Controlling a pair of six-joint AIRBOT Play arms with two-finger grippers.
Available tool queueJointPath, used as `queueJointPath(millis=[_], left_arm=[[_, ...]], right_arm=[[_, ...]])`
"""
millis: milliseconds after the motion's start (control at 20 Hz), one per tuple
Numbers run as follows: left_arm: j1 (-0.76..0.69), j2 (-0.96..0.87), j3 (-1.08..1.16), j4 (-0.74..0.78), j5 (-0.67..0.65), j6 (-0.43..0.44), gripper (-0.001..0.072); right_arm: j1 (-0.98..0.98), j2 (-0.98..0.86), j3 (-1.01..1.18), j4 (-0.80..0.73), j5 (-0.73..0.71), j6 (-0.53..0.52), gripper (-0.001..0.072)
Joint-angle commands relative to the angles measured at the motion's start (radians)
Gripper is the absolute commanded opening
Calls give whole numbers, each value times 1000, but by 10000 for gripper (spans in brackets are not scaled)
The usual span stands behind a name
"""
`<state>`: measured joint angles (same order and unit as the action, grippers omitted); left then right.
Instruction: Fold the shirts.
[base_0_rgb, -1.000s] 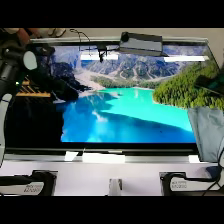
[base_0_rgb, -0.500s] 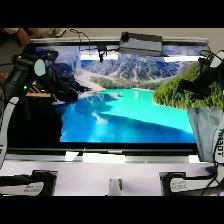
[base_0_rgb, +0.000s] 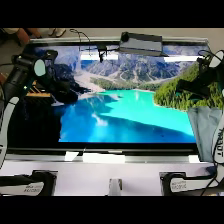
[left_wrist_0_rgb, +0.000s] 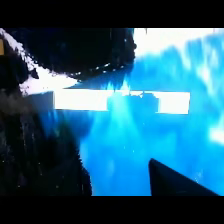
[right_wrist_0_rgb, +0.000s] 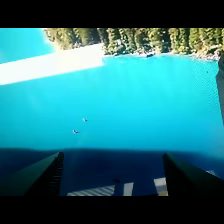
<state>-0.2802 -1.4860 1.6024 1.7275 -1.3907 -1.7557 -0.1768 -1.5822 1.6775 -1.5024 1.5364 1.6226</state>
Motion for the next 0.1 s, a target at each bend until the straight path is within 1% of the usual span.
queueJointPath(millis=[0, 50], left_arm=[[-1, 0, 0, 0, 0, 0, 506], [-1, 0, 0, 0, 0, 0, 506]], right_arm=[[1, 0, 1, 1, 0, 0, 686], [1, 0, 1, 1, 0, 0, 686]])
